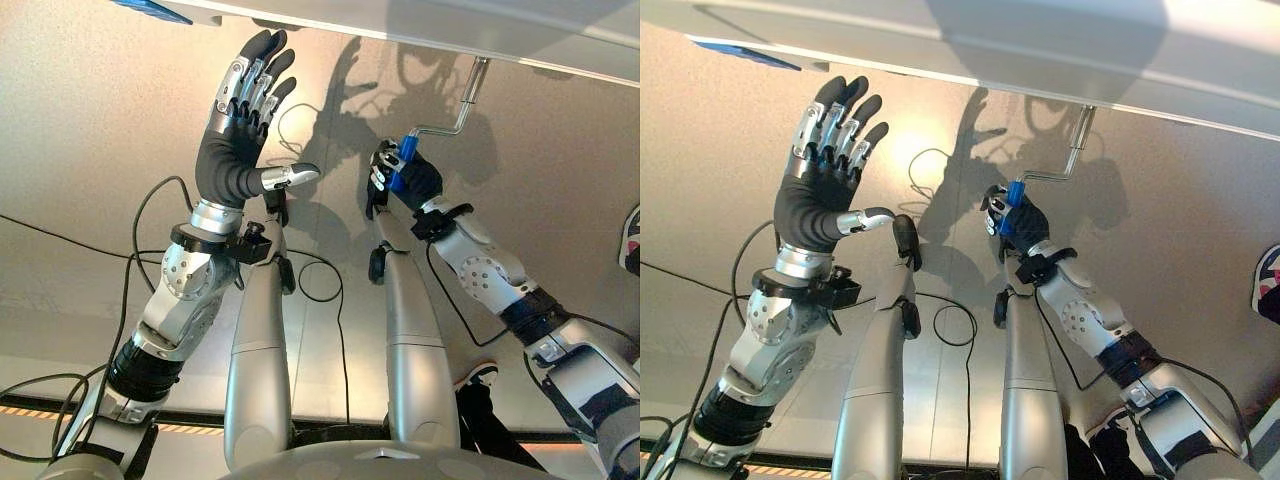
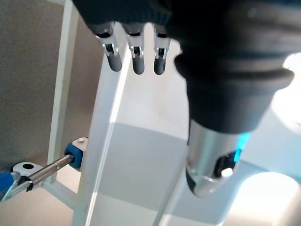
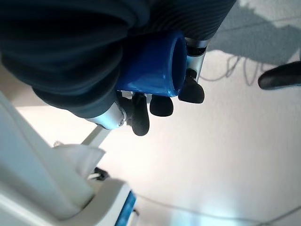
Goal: Raise the hospital bed
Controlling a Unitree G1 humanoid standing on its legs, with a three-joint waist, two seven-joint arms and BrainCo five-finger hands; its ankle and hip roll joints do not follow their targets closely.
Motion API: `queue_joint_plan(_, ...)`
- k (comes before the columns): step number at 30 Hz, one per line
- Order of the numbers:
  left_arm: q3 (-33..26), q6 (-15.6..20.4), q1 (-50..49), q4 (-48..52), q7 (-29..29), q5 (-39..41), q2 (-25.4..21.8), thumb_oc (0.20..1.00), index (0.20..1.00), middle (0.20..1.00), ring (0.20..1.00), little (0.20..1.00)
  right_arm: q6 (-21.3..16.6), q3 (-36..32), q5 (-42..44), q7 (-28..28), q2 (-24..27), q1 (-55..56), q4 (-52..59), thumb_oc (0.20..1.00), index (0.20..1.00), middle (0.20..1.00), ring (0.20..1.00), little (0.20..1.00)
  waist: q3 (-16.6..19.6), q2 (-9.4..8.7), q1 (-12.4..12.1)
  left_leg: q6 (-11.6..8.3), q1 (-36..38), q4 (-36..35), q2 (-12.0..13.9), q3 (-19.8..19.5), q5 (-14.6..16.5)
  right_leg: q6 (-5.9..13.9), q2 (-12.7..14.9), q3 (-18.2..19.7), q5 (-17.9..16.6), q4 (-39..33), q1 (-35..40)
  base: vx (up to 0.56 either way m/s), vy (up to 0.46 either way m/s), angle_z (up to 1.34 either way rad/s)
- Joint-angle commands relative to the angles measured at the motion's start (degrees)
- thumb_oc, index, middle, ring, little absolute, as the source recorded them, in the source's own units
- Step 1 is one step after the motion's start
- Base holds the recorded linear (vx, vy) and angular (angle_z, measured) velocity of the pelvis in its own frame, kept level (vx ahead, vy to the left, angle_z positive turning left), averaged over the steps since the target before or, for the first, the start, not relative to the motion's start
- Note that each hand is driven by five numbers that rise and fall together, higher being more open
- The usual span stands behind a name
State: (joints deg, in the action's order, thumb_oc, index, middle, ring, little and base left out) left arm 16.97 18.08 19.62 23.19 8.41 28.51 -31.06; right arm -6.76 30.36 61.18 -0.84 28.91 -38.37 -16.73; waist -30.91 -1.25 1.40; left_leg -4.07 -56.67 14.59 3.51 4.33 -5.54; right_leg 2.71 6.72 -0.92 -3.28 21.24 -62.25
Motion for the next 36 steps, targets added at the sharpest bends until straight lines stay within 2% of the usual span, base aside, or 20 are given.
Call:
queue_joint_plan(1, 0.7, 2.5, -1.3, 6.3, 0.5, 3.0, 0.1, 1.0, 1.0, 1.0, 1.0, 1.0, -4.2, 1.1, -5.6, 3.2, -7.7, -10.9, -3.6, 0.2, 0.2, 0.2, 0.2, 0.2, 1.1, 3.36, -0.8, 1.0, 0.4, 3.6, -2.5, -3.1, 4.7, 5.83, 1.7, -1.5, -0.6, -3.5, 4.1, 0.0, 0.0, 0.0)
queue_joint_plan(2, 0.7, 2.5, -1.3, 6.2, 0.5, 3.0, 0.0, 1.0, 1.0, 1.0, 1.0, 1.0, -4.3, 1.1, -5.6, 3.1, -7.7, -11.0, -3.7, 0.2, 0.2, 0.2, 0.2, 0.2, 1.1, 3.33, -0.8, 1.0, 0.3, 3.6, -2.5, -3.1, 4.7, 5.82, 1.7, -1.5, -0.6, -3.5, 4.0, 0.0, 0.0, 0.0)
queue_joint_plan(5, 1.8, 2.7, -1.0, 6.3, 0.5, 4.5, -0.5, 1.0, 1.0, 1.0, 1.0, 1.0, -4.8, -2.6, -6.6, 8.1, -10.0, -16.9, -17.3, 0.2, 0.2, 0.2, 0.2, 0.2, 1.1, 3.73, -1.4, 0.92, 0.5, 3.5, -2.5, -3.1, 4.9, 5.7, 1.6, -1.3, -0.5, -3.8, 4.3, 0.0, 0.009, 0.02)
queue_joint_plan(6, 1.8, 2.7, -1.0, 6.3, 0.5, 4.5, -0.6, 1.0, 1.0, 1.0, 1.0, 1.0, -4.9, -2.6, -6.6, 8.0, -10.0, -17.0, -17.5, 0.2, 0.2, 0.2, 0.2, 0.2, 1.1, 3.71, -1.4, 0.92, 0.5, 3.5, -2.5, -3.1, 4.9, 5.7, 1.6, -1.3, -0.6, -3.8, 4.2, 0.0, 0.0, 0.0)
queue_joint_plan(7, 2.9, 2.9, -0.8, 6.2, 0.4, 5.4, -0.7, 1.0, 1.0, 1.0, 1.0, 1.0, -4.6, -4.4, -6.7, 9.4, -9.8, -19.6, -24.8, 0.2, 0.2, 0.2, 0.2, 0.2, 1.1, 3.93, -1.6, 0.94, 0.6, 3.6, -2.5, -3.1, 5.1, 5.68, 1.6, -1.4, -0.4, -3.7, 4.4, 0.0, 0.0, 0.0)
queue_joint_plan(8, 2.9, 2.9, -0.8, 6.2, 0.4, 5.4, -0.7, 1.0, 1.0, 1.0, 1.0, 1.0, -4.6, -4.4, -6.7, 9.4, -9.8, -19.6, -24.8, 0.2, 0.2, 0.2, 0.2, 0.2, 1.1, 3.93, -1.6, 0.94, 0.6, 3.6, -2.5, -3.1, 5.1, 5.68, 1.6, -1.4, -0.4, -3.7, 4.4, 0.0, 0.0, 0.0)
queue_joint_plan(11, 4.5, 2.9, 0.3, 6.0, 0.3, 6.0, -0.8, 1.0, 1.0, 1.0, 1.0, 1.0, -2.7, -7.2, -8.3, 10.8, -7.7, -24.5, -40.1, 0.2, 0.2, 0.2, 0.2, 0.2, 1.1, 4.65, -2.2, 0.93, 0.6, 3.9, -2.6, -3.2, 5.4, 5.72, 1.6, -1.5, -0.2, -3.4, 4.4, 0.0, 0.0, 0.0)
queue_joint_plan(16, 5.9, 2.9, 1.8, 6.0, -0.2, 5.8, -0.9, 1.0, 1.0, 1.0, 1.0, 1.0, -0.1, -9.0, -13.1, 11.0, -3.4, -26.6, -53.4, 0.2, 0.2, 0.2, 0.2, 0.2, 1.1, 5.76, -2.6, 0.92, 0.9, 3.6, -2.7, -3.1, 5.5, 5.88, 1.5, -1.4, 0.1, -3.4, 4.4, 0.0, 0.004, 0.02)
queue_joint_plan(24, 6.8, 2.9, 3.7, 5.0, -0.7, 3.8, -1.4, 1.0, 1.0, 1.0, 1.0, 1.0, 2.3, -13.3, -18.3, 11.2, 3.5, -21.5, -62.3, 0.2, 0.2, 0.2, 0.2, 0.2, 1.1, 6.88, -2.3, 1.03, 1.2, 3.3, -3.0, -3.0, 5.5, 5.94, 1.4, -1.3, 0.6, -3.2, 4.4, 0.0, 0.003, 0.01)
queue_joint_plan(26, 6.7, 3.0, 3.8, 4.9, -0.8, 3.4, -1.7, 1.0, 1.0, 1.0, 1.0, 1.0, 2.3, -15.0, -17.2, 11.4, 4.6, -19.8, -63.1, 0.2, 0.2, 0.2, 0.2, 0.2, 1.1, 6.99, -2.1, 1.02, 1.2, 3.3, -2.9, -3.0, 5.5, 5.96, 1.4, -1.2, 0.7, -2.9, 4.2, 0.0, 0.0, 0.0)
queue_joint_plan(36, 3.9, 3.1, 2.7, 5.3, -2.0, 3.4, -4.2, 1.0, 1.0, 1.0, 1.0, 1.0, 2.4, -23.5, -15.1, 9.9, 11.1, -5.6, -66.0, 0.2, 0.2, 0.2, 0.2, 0.2, 1.1, 6.16, -0.3, 0.86, 1.6, 3.2, -2.9, -2.7, 5.8, 5.94, 1.3, -1.0, 1.1, -2.5, 4.2, 0.0, -0.002, 0.0)
